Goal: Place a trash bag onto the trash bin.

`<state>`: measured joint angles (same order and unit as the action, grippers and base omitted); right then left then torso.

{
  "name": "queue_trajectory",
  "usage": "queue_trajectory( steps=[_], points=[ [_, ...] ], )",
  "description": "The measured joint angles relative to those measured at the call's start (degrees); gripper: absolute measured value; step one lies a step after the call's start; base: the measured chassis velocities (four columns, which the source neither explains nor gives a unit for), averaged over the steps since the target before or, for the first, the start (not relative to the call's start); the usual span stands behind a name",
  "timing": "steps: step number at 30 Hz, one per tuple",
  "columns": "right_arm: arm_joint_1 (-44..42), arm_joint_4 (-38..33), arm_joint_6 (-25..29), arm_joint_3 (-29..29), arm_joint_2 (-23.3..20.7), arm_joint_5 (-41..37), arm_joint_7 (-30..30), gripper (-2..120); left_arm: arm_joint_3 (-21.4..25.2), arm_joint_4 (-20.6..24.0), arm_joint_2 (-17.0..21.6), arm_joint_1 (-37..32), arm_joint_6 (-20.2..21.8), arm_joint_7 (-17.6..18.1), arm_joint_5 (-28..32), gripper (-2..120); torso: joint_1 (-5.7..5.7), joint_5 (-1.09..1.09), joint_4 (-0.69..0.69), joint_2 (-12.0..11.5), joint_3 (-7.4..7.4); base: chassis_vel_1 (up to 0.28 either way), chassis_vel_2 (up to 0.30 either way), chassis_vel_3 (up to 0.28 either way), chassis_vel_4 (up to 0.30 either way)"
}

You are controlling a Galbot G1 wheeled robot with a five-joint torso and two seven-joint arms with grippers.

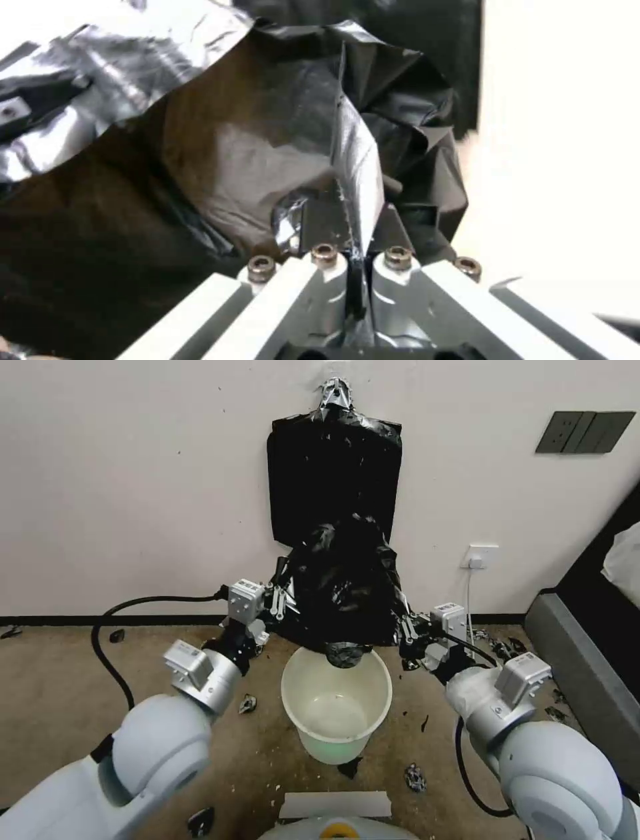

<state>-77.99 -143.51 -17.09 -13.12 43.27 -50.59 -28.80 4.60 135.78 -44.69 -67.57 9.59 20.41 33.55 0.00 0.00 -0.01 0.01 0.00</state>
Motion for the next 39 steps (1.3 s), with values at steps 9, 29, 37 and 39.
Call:
queue_trajectory(
  steps=[9,29,37,39],
  points=[
    [-3.4,0.1,-3.2,-0.9,0.2,-4.6,-3.6,0,-5.8,-3.6,-3.9,1.8,1.6,1.4,0.7,0,0.00,0.00,0.00,0.0,0.00,0.000,0.000,0.000,0.000],
    [-7.3,6.1,-4.5,3.0,8.6,-1.1,-5.5,0,-10.2,-14.9,-17.5,-4.1,3.7,7.6,2.9,0,0.00,-0.01,0.01,0.0,0.01,0.000,0.000,0.000,0.000],
    [-9.7,8.4,-4.5,6.7,13.4,-0.5,-7.1,0,-5.3,-12.2,-17.0,-11.6,3.6,8.0,1.7,0,0.00,-0.01,0.01,0.0,0.00,0.000,0.000,0.000,0.000],
    [-10.5,8.0,-4.5,7.0,13.8,-0.4,-7.5,0,-4.4,-11.5,-16.4,-13.4,3.2,7.3,0.8,0,0.00,-0.01,0.01,0.0,0.00,0.000,0.000,0.000,0.000]
  ],
)
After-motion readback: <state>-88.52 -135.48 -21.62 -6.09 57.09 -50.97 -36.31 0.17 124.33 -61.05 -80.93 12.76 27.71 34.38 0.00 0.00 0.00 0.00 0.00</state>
